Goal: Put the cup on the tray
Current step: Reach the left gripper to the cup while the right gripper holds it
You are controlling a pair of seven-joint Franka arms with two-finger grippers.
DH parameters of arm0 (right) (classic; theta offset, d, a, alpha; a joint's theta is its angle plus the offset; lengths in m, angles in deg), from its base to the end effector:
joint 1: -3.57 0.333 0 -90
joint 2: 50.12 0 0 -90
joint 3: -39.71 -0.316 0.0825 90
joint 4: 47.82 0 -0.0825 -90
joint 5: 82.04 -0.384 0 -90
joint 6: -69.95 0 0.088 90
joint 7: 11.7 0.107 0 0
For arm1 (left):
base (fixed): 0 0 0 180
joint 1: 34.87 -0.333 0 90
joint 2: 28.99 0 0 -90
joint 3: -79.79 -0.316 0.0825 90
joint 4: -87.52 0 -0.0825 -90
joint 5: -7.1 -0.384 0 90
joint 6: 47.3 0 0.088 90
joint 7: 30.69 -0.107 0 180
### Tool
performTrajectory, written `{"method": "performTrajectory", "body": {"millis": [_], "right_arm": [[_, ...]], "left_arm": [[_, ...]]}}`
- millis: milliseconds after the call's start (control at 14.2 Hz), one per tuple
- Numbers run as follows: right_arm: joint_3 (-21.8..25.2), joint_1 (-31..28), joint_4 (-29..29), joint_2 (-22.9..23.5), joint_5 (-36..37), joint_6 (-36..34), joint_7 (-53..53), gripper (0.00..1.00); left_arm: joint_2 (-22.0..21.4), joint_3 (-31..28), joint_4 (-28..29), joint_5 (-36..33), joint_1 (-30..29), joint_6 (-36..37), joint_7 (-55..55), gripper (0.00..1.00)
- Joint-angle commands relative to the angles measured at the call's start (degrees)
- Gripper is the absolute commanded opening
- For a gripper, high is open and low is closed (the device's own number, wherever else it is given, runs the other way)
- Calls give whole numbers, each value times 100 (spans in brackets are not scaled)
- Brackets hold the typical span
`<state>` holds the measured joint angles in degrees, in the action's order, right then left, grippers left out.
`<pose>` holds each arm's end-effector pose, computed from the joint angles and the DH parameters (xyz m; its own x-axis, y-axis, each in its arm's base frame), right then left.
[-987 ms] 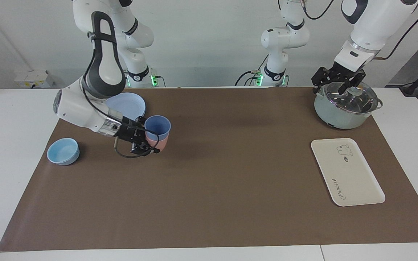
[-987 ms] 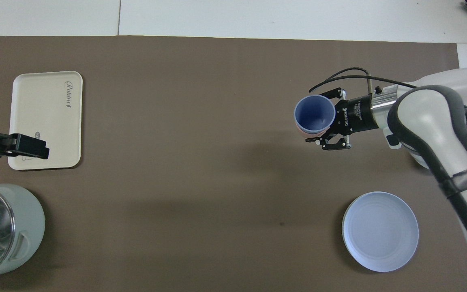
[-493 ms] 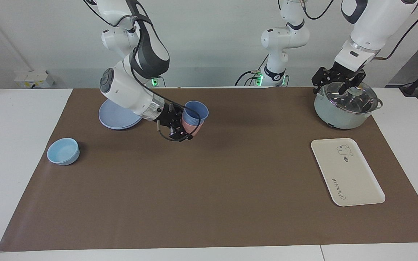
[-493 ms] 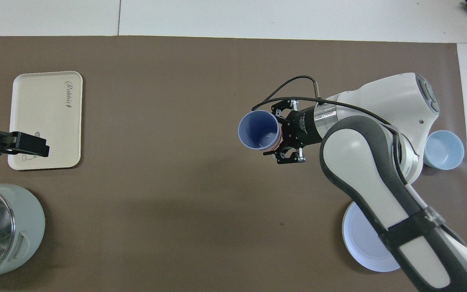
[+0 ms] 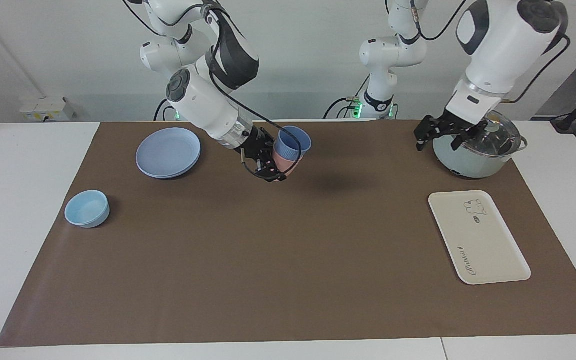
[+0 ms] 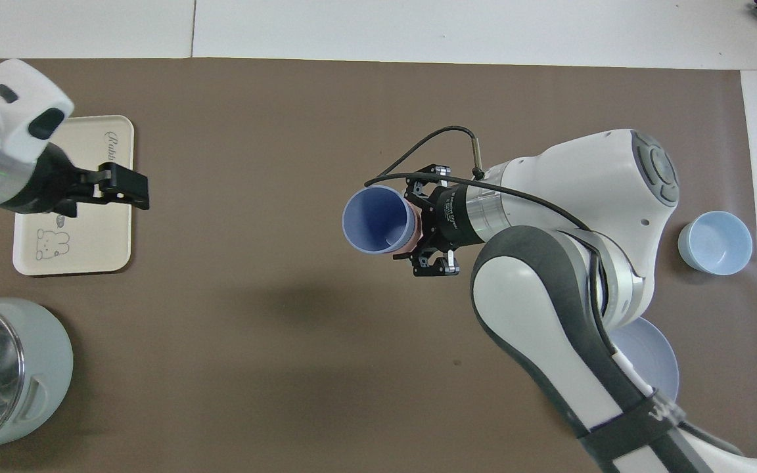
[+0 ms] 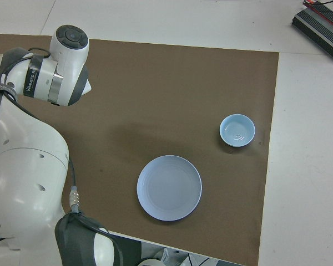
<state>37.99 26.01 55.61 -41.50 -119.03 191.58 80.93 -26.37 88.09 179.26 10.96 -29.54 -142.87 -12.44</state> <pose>0.5584 0.2792 0.4831 0.0739 -0.8226 -0.5638 -0.9973 -0.0612 -0.0414 0.5588 -0.1404 0.5934 0.9963 0.0865 -0.0028 0.0864 -0.9933 0.0767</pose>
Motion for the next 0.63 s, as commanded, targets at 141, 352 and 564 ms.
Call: {"method": "performTrajectory", "body": {"millis": [141, 352, 564], "right_arm": [[-4, 173, -209, -1, 359, 203, 580, 0], [5, 208, -209, 16, 368, 221, 598, 0], [5, 208, -200, 16, 368, 248, 589, 0]], "left_arm": [[-165, -39, 311, 1147, 830, -865, 2188, 100], [-200, -30, 187, 1739, 812, -937, 2419, 100], [-341, -13, 248, 2144, 847, -1076, 2506, 99]]}}
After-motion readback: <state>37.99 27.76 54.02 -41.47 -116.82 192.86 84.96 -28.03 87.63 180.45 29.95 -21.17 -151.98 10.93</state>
